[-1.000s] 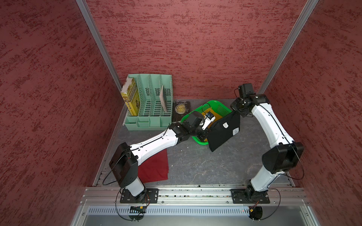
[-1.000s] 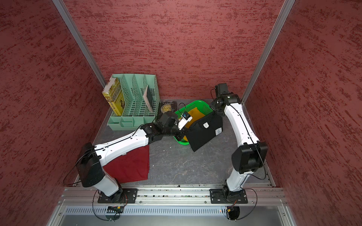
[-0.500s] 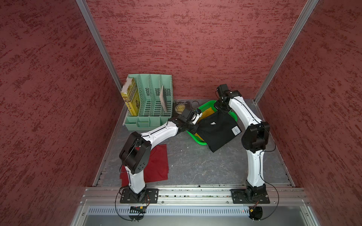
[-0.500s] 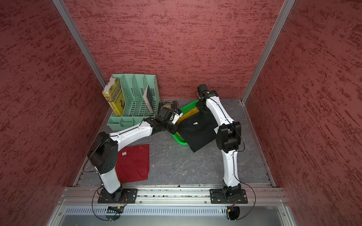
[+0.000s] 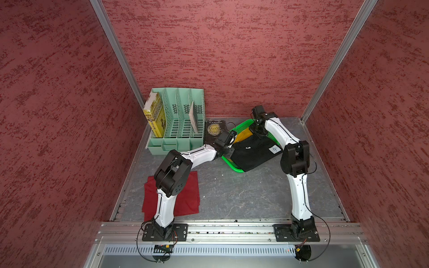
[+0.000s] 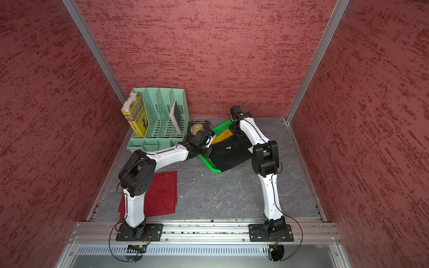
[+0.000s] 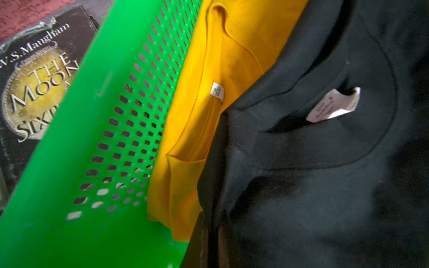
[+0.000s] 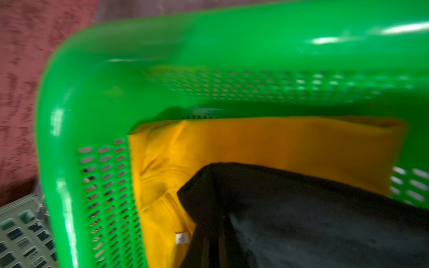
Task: Put the folded t-shirts into the basket
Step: Place the T-shirt in the bin.
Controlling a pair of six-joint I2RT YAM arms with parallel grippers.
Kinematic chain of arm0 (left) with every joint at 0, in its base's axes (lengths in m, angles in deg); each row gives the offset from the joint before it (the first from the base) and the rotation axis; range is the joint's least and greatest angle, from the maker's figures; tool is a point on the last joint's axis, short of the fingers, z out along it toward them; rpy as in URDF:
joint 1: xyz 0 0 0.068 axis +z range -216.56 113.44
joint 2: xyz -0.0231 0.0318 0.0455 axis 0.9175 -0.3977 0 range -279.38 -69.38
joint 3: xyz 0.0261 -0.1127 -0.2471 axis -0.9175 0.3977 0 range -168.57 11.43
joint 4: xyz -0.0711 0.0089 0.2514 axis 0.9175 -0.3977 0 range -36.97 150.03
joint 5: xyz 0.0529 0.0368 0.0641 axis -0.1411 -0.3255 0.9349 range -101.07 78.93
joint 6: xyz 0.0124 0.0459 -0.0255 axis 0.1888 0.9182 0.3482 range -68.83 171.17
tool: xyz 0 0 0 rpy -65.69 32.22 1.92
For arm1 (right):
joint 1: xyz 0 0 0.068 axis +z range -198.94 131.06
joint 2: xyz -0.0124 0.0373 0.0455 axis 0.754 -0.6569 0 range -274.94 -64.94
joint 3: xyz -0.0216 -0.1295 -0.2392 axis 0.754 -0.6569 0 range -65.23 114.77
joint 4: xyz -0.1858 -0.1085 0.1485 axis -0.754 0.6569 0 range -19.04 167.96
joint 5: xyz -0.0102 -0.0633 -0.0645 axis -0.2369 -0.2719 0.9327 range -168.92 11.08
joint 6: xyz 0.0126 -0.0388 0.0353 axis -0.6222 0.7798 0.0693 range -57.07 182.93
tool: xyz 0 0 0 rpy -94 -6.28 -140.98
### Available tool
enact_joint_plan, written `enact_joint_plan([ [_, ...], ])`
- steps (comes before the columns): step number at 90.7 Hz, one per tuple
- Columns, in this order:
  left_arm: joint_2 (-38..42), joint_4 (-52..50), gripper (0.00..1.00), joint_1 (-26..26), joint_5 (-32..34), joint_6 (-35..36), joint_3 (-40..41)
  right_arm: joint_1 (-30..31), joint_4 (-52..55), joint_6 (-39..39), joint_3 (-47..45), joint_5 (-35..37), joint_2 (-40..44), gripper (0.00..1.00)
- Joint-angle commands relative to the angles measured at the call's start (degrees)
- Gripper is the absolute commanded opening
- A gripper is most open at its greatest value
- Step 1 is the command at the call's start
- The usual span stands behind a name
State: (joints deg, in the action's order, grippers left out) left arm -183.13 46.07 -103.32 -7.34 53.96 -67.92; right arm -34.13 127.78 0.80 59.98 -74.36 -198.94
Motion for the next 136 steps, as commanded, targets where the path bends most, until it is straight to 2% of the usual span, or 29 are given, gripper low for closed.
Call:
enact_joint_plan([
  [1,2.4,2.5,0.0,1.3,-2.2,-2.8,2.4,0.7,-8.5,1.6,-0.5,-1.5,1.3,0.0],
  [17,3.9,5.2,0.0,1.4,-3.3,-2.7,4.2,0.7,-15.1,1.7,-4.8,-1.6,3.7,0.0],
  [26,3.1,4.9,0.0,1.8,-1.8,-2.1,3.6,0.7,-16.4,1.6,-5.3,-2.1,3.2,0.0],
  [32,2.2,4.2,0.0,2.2,-3.3,-1.8,2.8,0.6,-15.7,1.2,-5.1,-2.2,2.7,0.0],
  [46,1.1,1.7,0.03,2.4,-4.3,-2.3,1.0,0.5,-16.4,1.3,-4.7,-4.8,2.3,0.16],
  [51,2.6,3.9,0.08,2.1,-4.7,-2.4,2.5,0.6,-16.4,1.5,-4.3,-5.4,2.8,0.28],
  [57,5.2,6.3,0.16,1.8,-4.8,-2.0,4.5,0.6,-17.0,2.0,-4.4,-5.8,4.1,0.31],
  [60,6.4,6.9,0.25,1.5,-4.2,-1.8,5.0,0.6,-17.1,2.3,-4.3,-5.9,5.0,0.32],
  [63,7.3,7.2,0.44,1.3,-2.9,-1.7,5.2,0.6,-17.0,2.6,-4.4,-5.9,5.9,0.35],
  [65,7.9,7.2,0.5,1.1,-1.9,-1.5,5.1,0.5,-17.0,3.1,-4.4,-5.9,6.6,0.38],
  [73,11.0,7.2,0.53,0.5,0.1,-0.7,5.4,0.6,-16.3,5.4,-4.9,-5.8,9.9,0.48],
  [79,14.6,7.7,0.53,-0.5,1.0,-0.1,6.9,0.8,-16.0,9.4,-6.0,-4.8,13.0,0.61],
  [87,20.4,8.3,0.55,-2.0,0.7,-0.4,9.5,1.6,-16.3,16.3,-8.8,-3.8,18.0,0.66],
  [91,23.7,8.1,0.56,-2.7,2.2,-2.9,11.3,2.1,-16.9,19.3,-11.2,-4.2,20.8,0.66],
  [96,27.6,7.1,0.67,-2.8,5.6,-9.0,13.6,3.2,-19.0,22.9,-15.7,-5.8,24.7,0.66],
  [99,30.3,6.6,0.83,-2.6,7.1,-13.2,15.8,4.1,-20.9,25.0,-19.0,-7.6,27.3,0.66],
  [102,33.1,6.5,0.95,-1.7,6.9,-16.9,18.6,5.2,-23.4,27.0,-22.6,-9.3,29.6,0.68],
  [106,36.3,7.3,1.0,0.6,4.9,-21.4,23.2,6.7,-26.3,29.4,-27.5,-12.6,32.9,0.69],
  [119,46.9,6.0,1.0,12.7,0.8,-35.2,35.4,8.9,-27.2,32.2,-41.1,-23.7,42.1,0.71],
  [126,52.4,8.2,1.0,18.6,0.4,-36.5,41.8,11.0,-30.1,33.0,-49.0,-31.2,46.7,0.7],
  [136,59.8,6.7,1.0,22.8,5.0,-37.9,47.1,17.0,-34.7,31.4,-57.3,-35.8,50.2,0.68],
])
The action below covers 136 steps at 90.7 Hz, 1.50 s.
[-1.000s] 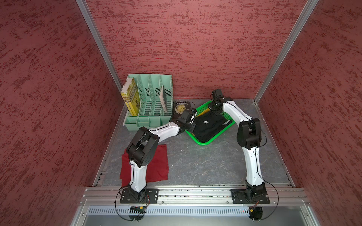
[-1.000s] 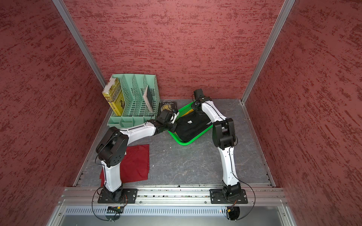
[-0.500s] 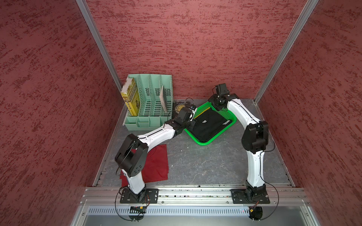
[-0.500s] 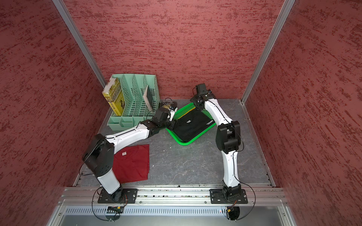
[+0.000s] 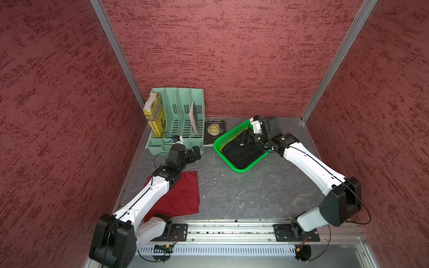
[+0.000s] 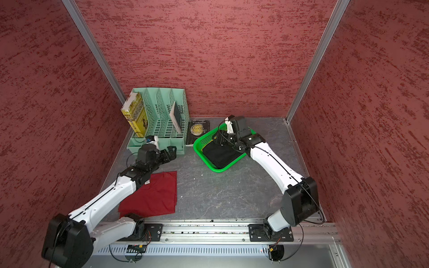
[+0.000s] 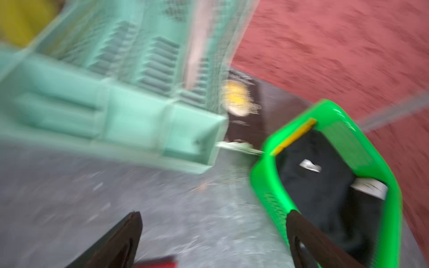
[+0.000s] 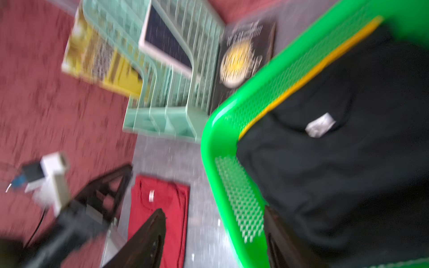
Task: Put the folded t-shirts into the basket
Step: Place the T-shirt in the bin, then move the T-shirt to the center of the board.
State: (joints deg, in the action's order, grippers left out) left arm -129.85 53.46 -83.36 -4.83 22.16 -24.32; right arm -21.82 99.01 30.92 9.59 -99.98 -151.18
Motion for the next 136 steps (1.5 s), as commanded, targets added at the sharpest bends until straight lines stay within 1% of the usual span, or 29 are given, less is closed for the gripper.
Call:
enact_joint_plan([
  [1,7.0,-1.3,1.0,3.1,2.8,-6.1,3.7,5.4,-6.4,0.8,-7.6,-10.2,2.5,0.68],
  [8,10.4,-5.0,1.0,4.4,5.3,-5.7,4.0,10.8,-11.7,-3.1,-12.8,-9.6,3.8,0.68],
  [16,11.5,-9.6,1.0,6.2,4.8,-6.8,3.0,18.3,-20.3,-7.2,-17.8,-6.7,2.3,0.67],
  [19,11.5,-10.4,1.0,7.0,2.8,-7.5,2.8,21.4,-22.7,-8.1,-18.5,-5.9,0.4,0.67],
  [27,10.3,-11.0,1.0,10.4,-9.5,-8.6,1.7,28.6,-25.6,-9.8,-18.0,-2.0,-4.3,0.66],
  [29,10.0,-12.0,1.0,11.0,-12.1,-9.2,1.2,30.1,-25.8,-10.1,-17.8,0.7,-5.4,0.66],
  [31,9.7,-12.8,1.0,11.3,-13.1,-9.6,0.8,31.7,-26.0,-10.3,-17.9,3.2,-6.7,0.65],
  [39,9.9,-15.2,1.0,11.8,-14.1,-10.0,0.1,38.3,-25.9,-11.0,-16.5,16.3,-11.2,0.65],
  [43,10.7,-15.8,1.0,11.9,-14.0,-10.1,0.2,40.8,-23.6,-11.5,-13.3,19.0,-14.6,0.67],
  [48,12.0,-16.1,1.0,12.0,-14.2,-10.3,0.9,42.6,-19.8,-12.6,-9.1,20.4,-19.4,0.68],
  [54,13.6,-16.0,1.0,11.9,-14.1,-10.9,2.1,43.8,-19.4,-14.3,-6.9,20.1,-23.3,0.68],
  [65,15.7,-15.7,1.0,11.6,-14.5,-10.6,4.2,45.4,-20.9,-16.1,-6.4,20.3,-26.4,0.67],
  [73,16.3,-15.6,1.0,11.6,-13.4,-10.0,4.3,47.0,-16.3,-15.7,-3.6,23.2,-29.1,0.66],
  [76,16.3,-15.5,1.0,11.6,-12.9,-9.7,4.3,47.6,-13.5,-15.5,-2.1,24.7,-30.3,0.64],
  [82,16.2,-15.6,1.0,11.5,-12.4,-9.2,4.2,48.4,-9.9,-15.2,-0.4,28.2,-32.5,0.55],
  [87,16.5,-16.0,1.0,11.5,-11.8,-9.0,4.4,48.6,-8.7,-15.8,-0.1,29.8,-33.8,0.39],
  [89,16.8,-16.3,1.0,11.5,-11.2,-8.9,4.6,48.6,-7.9,-16.2,-0.1,30.3,-34.1,0.35],
  [96,18.5,-16.9,1.0,11.4,-8.2,-8.7,5.9,48.6,-6.2,-18.1,-1.5,32.2,-34.2,0.24],
  [103,20.7,-16.3,1.0,11.3,-6.9,-8.7,7.3,48.6,-6.3,-20.0,-4.8,32.4,-32.4,0.1],
  [108,21.1,-16.0,1.0,11.3,-6.8,-8.6,7.6,48.6,-6.7,-21.4,-8.4,32.0,-30.1,0.05],
  [114,20.6,-15.9,1.0,11.1,-6.9,-8.2,7.4,48.3,-5.9,-21.8,-12.4,31.4,-26.7,0.04],
  [121,19.1,-15.6,1.0,10.4,-8.8,-7.8,7.0,47.9,-1.0,-21.6,-16.7,31.0,-21.0,0.03],
  [125,18.4,-15.4,1.0,9.6,-10.2,-7.6,7.0,47.5,1.9,-21.5,-19.7,30.6,-18.0,0.01],
  [131,18.4,-14.4,1.0,5.9,-10.2,-7.3,7.8,45.6,5.8,-21.8,-24.8,27.8,-12.5,0.0],
  [136,18.1,-14.1,1.0,0.9,-8.7,-6.7,8.2,43.6,10.0,-22.2,-28.5,25.6,-7.9,0.0],
])
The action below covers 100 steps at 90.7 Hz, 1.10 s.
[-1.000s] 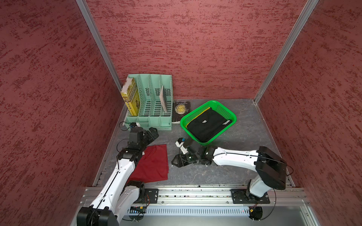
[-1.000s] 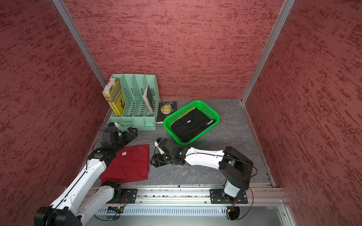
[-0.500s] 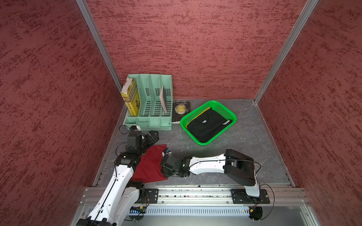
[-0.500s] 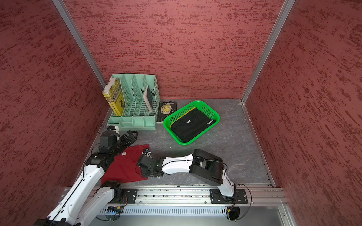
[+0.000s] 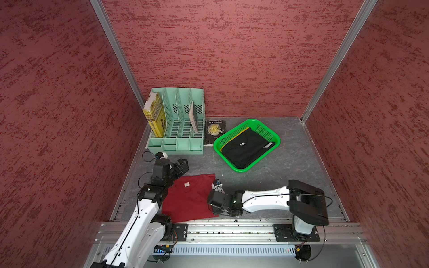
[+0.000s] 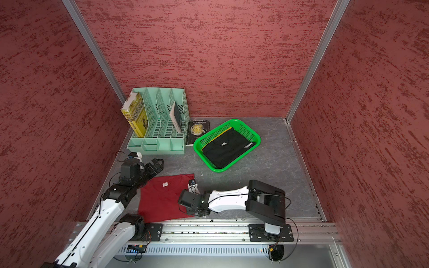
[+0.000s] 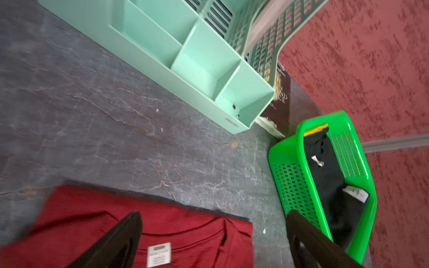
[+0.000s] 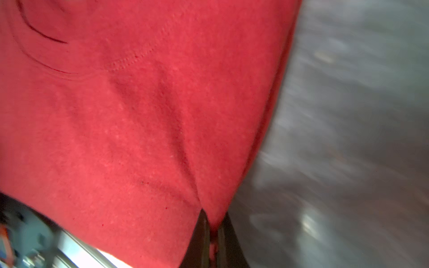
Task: Put the folded t-shirts into the basket
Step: Move the T-shirt to the center of the board, then pick up the T-shirt from the center of the board.
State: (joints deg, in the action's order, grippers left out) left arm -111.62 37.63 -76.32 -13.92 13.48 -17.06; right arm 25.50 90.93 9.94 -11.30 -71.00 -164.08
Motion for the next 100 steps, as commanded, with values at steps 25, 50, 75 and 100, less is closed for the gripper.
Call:
enact_joint_plan([
  [25,-8.7,2.8,1.0,-20.3,6.8,4.5,0.7,-17.3,30.1,-6.6,-21.8,-7.0,30.7,0.07],
  [50,-24.2,13.4,0.97,-31.4,0.4,11.6,-1.4,-39.3,44.3,-3.3,-20.5,-2.2,50.8,0.2],
  [75,-33.6,17.5,0.98,-37.8,-0.2,19.0,-5.3,-44.2,35.2,2.4,-14.7,-10.6,43.8,0.36],
  [100,-38.8,13.1,0.98,-31.5,-5.3,21.0,-10.0,-42.6,0.7,2.1,-26.5,-46.3,35.9,0.37],
])
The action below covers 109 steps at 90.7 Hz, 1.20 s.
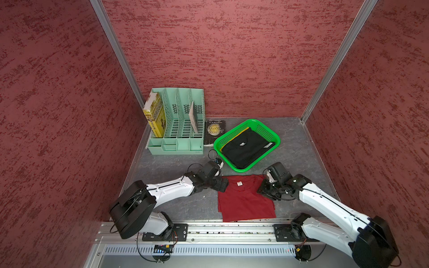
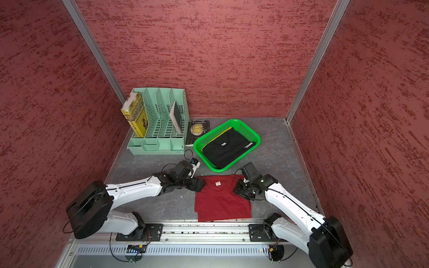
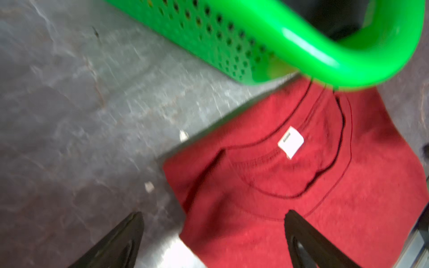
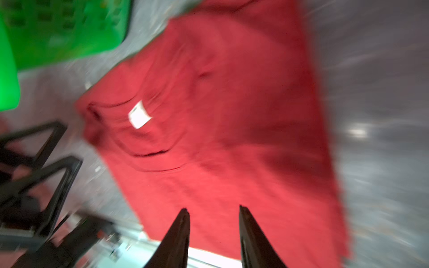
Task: Put the folded t-shirts into the basket
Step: Pick up the T-shirt from the center of the board.
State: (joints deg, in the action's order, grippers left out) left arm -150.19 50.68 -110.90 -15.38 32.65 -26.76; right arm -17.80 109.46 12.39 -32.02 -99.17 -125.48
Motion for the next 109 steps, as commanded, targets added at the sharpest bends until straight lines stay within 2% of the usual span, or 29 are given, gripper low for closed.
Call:
enact_joint_plan([
  [1,-0.2,0.5,0.98,3.3,-4.4,1.8,-0.1,0.7,-19.1,-0.8,-6.5,-19.2,-3.0,0.37],
  [7,0.3,2.7,0.98,4.7,-6.8,2.4,0.8,0.7,-20.7,-1.8,-9.1,-20.1,-4.6,0.37],
  [19,-0.1,8.0,0.97,6.4,-10.9,4.2,2.4,-1.0,-5.8,1.3,-7.0,-6.0,-8.1,0.29],
  [26,-1.7,9.4,0.97,6.5,-11.3,5.0,2.1,-3.0,-0.5,0.5,-5.3,2.2,-10.0,0.29],
  [36,-4.7,9.6,0.95,6.2,-11.9,5.7,1.1,-6.6,0.5,-1.2,-3.2,6.2,-10.2,0.31],
  [58,-9.8,11.8,0.92,2.5,-12.9,10.4,-1.3,-10.9,2.1,1.9,2.3,8.5,-10.5,0.36],
  [77,-10.7,15.1,0.91,-0.4,-11.5,15.5,-1.3,-11.3,3.5,3.6,7.4,6.6,-9.3,0.39],
  [87,-13.3,12.4,0.91,-0.7,-10.2,17.5,-3.6,-11.3,5.5,4.5,11.0,6.8,-8.2,0.41],
  [91,-14.0,12.1,0.89,-0.8,-9.5,17.8,-3.8,-11.3,6.0,4.5,12.2,7.2,-7.9,0.42],
  [98,-14.4,13.3,0.79,-1.2,-9.2,18.2,-3.2,-11.4,6.4,4.6,14.0,7.6,-7.8,0.44],
  [104,-14.3,13.8,0.72,-1.3,-9.1,18.5,-2.8,-11.4,6.9,4.8,15.5,8.5,-8.2,0.51],
  [108,-14.3,14.2,0.63,-1.5,-9.1,18.7,-2.6,-11.4,7.0,4.5,16.1,9.1,-8.4,0.52],
  [109,-14.3,14.3,0.58,-1.6,-9.2,18.9,-2.5,-11.4,6.9,4.4,16.2,9.1,-8.5,0.53],
])
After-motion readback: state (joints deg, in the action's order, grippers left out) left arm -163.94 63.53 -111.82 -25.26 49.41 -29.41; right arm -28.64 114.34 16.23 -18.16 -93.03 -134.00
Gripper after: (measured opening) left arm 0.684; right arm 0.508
